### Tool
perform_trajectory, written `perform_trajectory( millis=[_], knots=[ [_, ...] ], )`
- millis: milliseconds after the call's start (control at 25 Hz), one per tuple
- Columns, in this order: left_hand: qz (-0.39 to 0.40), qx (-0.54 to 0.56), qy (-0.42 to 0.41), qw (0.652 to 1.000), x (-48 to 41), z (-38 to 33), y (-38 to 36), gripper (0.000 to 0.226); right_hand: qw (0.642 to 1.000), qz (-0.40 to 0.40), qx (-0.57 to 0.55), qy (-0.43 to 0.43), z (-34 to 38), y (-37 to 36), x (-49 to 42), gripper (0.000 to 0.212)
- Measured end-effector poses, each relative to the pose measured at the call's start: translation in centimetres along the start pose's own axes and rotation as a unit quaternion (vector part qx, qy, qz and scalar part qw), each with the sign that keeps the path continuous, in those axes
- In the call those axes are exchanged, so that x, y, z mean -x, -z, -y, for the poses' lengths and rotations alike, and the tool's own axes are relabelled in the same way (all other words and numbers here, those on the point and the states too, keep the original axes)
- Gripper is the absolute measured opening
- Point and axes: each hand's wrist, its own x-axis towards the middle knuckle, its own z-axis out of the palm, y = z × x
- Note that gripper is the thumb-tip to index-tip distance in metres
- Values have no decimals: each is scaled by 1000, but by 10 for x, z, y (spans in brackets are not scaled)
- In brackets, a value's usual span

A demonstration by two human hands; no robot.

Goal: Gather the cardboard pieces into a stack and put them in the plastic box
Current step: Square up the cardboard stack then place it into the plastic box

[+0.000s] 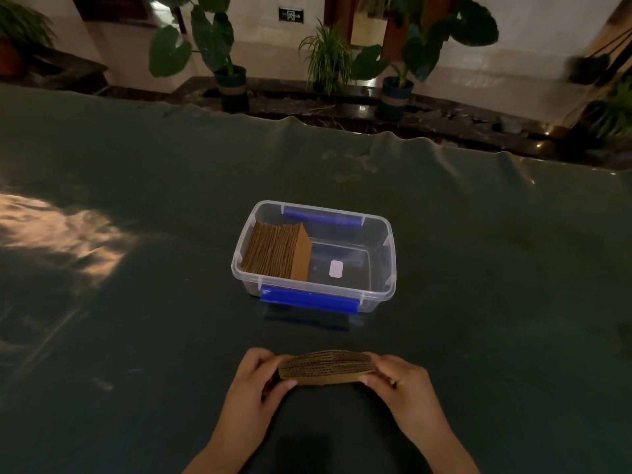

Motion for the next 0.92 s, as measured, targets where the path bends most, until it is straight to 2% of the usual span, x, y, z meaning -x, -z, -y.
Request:
perform_trajectory(
  millis=[120,200,320,400,480,680,920],
  knots=[
    [-5,-13,-19,1000,2,-13,13,28,999,23,-32,-11,15,22,4,53],
    [-31,-16,-42,999,-3,-39,26,26,999,27,-39,23,36,55,-2,54],
    [-64,-12,-59,996,-34,-93,46,25,995,44,-7,87,76,125,-46,41],
    [-64,-34,-50,996,-67,-120,51,20,991,89,33,97,97,161,-95,28],
    [-58,-42,-7,997,-97,-135,47,19,981,154,65,95,105,175,-145,25],
    [5,-104,59,993,-145,-137,13,27,958,271,87,33,85,156,-220,30],
    [61,-121,89,987,-172,-119,-27,30,942,298,113,-106,71,130,-249,26]
  ],
)
